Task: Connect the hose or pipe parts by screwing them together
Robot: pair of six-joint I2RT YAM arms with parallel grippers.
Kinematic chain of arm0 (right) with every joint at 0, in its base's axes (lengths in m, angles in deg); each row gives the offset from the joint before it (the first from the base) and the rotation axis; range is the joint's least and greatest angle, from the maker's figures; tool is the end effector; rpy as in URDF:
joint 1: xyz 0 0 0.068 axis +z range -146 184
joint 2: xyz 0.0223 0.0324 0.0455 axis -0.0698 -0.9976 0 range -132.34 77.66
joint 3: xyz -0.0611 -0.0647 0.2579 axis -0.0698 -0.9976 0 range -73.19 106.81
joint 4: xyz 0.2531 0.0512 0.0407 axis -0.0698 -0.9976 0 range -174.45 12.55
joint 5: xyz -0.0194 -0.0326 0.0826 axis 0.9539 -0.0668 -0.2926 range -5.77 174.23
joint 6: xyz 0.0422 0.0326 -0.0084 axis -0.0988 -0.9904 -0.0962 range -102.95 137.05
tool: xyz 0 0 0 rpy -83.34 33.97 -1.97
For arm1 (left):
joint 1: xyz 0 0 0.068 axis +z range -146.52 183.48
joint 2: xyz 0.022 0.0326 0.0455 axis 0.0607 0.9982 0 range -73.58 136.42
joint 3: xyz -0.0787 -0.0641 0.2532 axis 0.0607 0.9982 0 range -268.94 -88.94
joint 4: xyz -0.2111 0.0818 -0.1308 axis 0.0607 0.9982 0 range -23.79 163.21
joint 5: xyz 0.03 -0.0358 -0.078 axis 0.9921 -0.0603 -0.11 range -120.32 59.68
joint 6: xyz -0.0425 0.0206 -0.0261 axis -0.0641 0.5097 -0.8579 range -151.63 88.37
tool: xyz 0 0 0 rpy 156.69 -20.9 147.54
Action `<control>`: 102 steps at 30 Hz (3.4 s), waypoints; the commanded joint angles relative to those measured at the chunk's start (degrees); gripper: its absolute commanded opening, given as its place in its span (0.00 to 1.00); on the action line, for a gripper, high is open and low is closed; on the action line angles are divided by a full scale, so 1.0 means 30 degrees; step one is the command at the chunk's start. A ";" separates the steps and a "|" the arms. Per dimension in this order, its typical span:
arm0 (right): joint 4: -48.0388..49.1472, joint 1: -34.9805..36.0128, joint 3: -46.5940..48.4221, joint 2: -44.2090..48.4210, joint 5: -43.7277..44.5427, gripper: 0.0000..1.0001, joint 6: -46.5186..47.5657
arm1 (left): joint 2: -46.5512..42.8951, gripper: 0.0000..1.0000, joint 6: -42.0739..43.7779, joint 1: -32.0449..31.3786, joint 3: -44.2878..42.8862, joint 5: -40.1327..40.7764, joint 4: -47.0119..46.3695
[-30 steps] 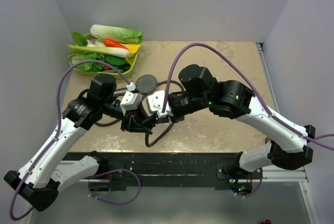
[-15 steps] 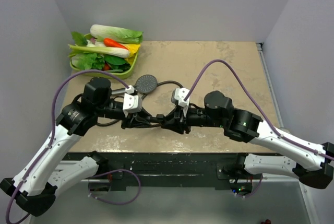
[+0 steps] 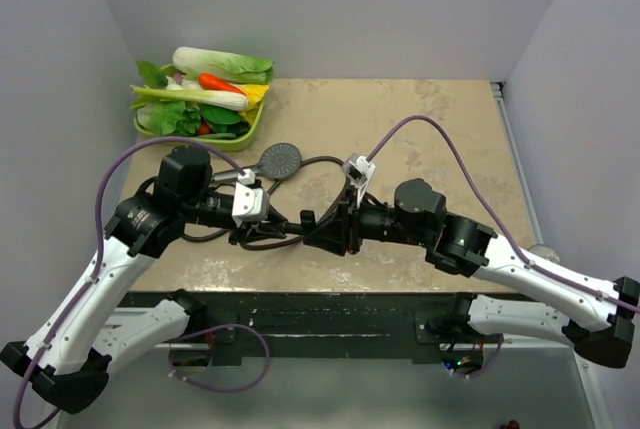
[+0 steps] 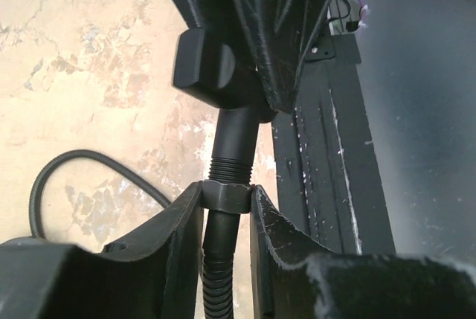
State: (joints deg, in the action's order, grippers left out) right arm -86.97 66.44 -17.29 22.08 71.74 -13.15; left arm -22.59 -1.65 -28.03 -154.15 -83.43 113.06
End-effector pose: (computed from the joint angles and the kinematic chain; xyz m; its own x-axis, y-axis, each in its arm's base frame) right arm 0.0963 0.2010 0.3752 -0.5490 0.0096 -0.8358 -0.7962 0.2982 0.5264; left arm 0.1189 -0.1062 0.3855 0.0453 0.3239 -0.9450 0.9989 -0.0023 0.0471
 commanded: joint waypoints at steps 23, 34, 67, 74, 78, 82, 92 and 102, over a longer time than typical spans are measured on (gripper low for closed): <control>-0.4940 -0.4436 0.3106 -0.0144 -0.2697 0.99 0.4744 | -0.1115 0.00 0.0675 0.0043 0.0409 0.0270 -0.2607; -0.6727 0.6688 0.2138 0.2412 1.1610 0.98 1.7967 | 0.1725 0.00 -0.4952 0.0102 -0.1494 -0.4648 -0.3841; -0.2070 1.2792 0.2987 -0.0255 1.6674 0.73 2.5538 | 0.2372 0.00 -0.2785 0.0131 -0.2609 -0.6880 -0.0851; -0.2744 1.2529 0.3601 -0.0401 1.5591 0.52 2.4129 | 0.2167 0.00 -0.2551 0.0131 -0.2638 -0.6646 -0.0793; -0.3884 1.2265 0.3984 -0.0724 1.5296 0.42 2.3776 | 0.2108 0.00 -0.2493 0.0160 -0.2814 -0.6675 -0.0676; -0.4181 1.2265 0.3575 -0.0403 1.5969 0.56 2.4300 | 0.1991 0.00 -0.2522 0.0160 -0.2873 -0.6646 -0.0646; -0.2306 1.1682 0.2783 -0.0079 1.6559 0.75 2.6295 | 0.1932 0.00 -0.2609 0.0160 -0.2989 -0.6908 -0.0705; -0.2862 1.0244 0.3690 -0.0929 1.4332 0.53 2.5242 | 0.1639 0.00 -0.2287 0.0160 -0.2902 -0.6675 -0.0441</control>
State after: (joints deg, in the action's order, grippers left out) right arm -96.43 98.72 -9.01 20.03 117.42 64.29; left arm -16.08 -9.63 -27.66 -160.10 -101.17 112.20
